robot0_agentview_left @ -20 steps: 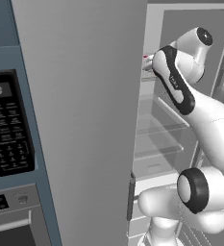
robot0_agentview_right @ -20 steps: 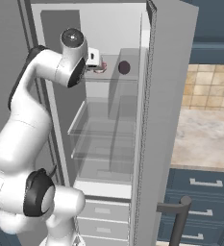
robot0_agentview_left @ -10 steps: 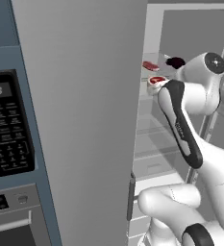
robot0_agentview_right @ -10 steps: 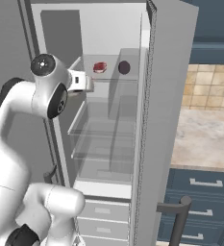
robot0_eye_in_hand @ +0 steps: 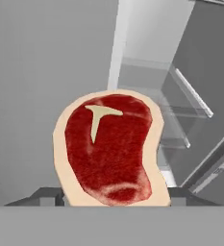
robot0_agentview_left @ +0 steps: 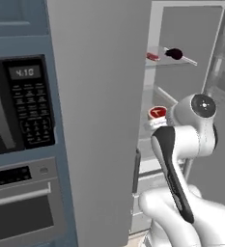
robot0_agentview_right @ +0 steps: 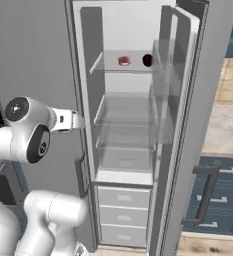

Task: Place one eggplant and one steak in each tupperware on the nearby counter, to pack two identical lunches.

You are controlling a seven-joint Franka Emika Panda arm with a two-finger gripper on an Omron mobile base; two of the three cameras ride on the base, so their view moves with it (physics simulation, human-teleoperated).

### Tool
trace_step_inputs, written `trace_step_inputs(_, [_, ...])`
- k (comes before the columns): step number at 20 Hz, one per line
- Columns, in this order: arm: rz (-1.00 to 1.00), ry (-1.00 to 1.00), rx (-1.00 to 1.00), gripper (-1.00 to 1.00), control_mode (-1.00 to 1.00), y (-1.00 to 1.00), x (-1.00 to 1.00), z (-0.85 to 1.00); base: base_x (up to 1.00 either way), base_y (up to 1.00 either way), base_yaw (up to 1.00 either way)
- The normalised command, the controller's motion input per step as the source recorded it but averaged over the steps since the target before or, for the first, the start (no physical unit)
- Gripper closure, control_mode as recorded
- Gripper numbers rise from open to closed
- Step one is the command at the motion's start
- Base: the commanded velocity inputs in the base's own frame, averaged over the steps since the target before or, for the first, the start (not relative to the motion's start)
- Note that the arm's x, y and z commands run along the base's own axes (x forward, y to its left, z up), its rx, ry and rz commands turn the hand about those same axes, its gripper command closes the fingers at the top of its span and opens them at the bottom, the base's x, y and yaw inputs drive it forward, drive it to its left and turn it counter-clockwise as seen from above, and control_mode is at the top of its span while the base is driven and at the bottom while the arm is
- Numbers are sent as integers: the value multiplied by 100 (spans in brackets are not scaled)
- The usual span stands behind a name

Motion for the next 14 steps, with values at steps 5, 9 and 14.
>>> trace_step_inputs(5, [0, 0, 0, 100, 100, 0, 0, 0, -100, 42, -47])
trace_step_inputs(9, [0, 0, 0, 100, 100, 0, 0, 0, -98, 35, -80])
trace_step_inputs(14, [0, 0, 0, 100, 100, 0, 0, 0, -92, 20, -88])
